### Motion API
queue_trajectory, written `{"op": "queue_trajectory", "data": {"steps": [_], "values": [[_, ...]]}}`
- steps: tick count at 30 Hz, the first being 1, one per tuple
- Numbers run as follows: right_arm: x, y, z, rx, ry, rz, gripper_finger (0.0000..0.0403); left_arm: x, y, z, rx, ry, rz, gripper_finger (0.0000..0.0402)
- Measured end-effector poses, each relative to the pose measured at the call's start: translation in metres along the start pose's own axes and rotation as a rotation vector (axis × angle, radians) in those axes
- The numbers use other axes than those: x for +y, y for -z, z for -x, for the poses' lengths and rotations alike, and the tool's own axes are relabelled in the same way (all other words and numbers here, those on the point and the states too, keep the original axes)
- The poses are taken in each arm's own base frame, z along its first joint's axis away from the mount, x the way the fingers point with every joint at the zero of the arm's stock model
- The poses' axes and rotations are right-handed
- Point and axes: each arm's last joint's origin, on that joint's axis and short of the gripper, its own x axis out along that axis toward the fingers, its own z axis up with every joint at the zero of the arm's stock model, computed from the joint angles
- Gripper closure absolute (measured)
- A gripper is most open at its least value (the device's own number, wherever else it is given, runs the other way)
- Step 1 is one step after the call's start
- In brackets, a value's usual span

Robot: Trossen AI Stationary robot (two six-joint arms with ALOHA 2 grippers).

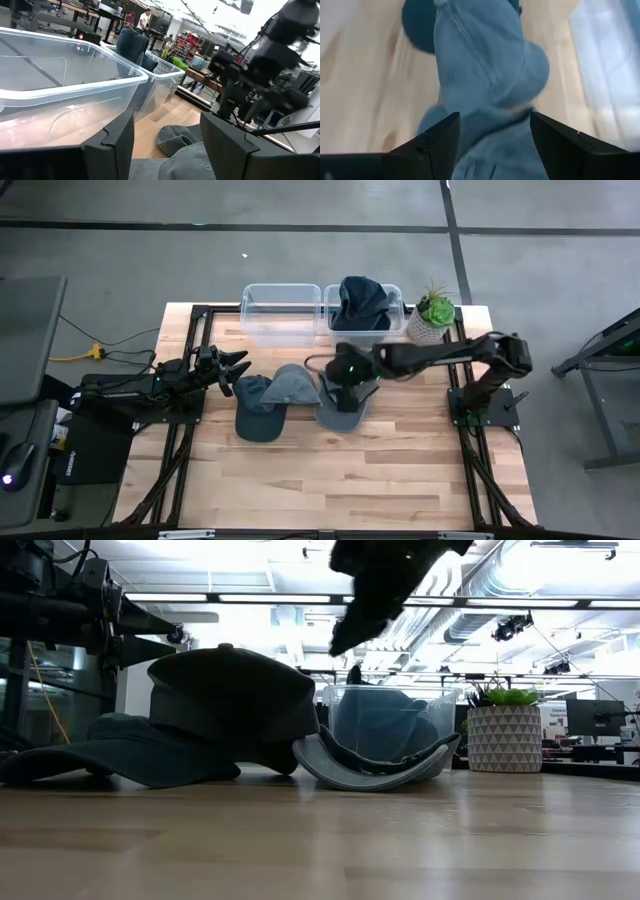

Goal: Pick & Place hat
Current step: Put the left gray cap into the left transparent bin

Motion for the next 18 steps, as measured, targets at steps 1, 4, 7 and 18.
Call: {"op": "queue_trajectory", "data": {"steps": [1, 4, 7, 18], "values": [[0.005, -0.001, -0.004, -0.012, 0.029, 0.012, 0.0167, 0.000, 0.000, 0.000, 0.000, 0.000, 0.000, 0.0209], [0.018, -0.004, -0.014, -0.036, 0.099, 0.049, 0.0166, 0.000, 0.000, 0.000, 0.000, 0.000, 0.000, 0.0209], [0.032, -0.004, -0.022, -0.042, 0.133, 0.079, 0.0166, 0.000, 0.000, 0.000, 0.000, -0.001, 0.000, 0.0209], [0.072, -0.001, -0.043, -0.071, 0.229, 0.172, 0.0166, 0.000, 0.000, 0.000, 0.000, -0.001, 0.000, 0.0209]]}}
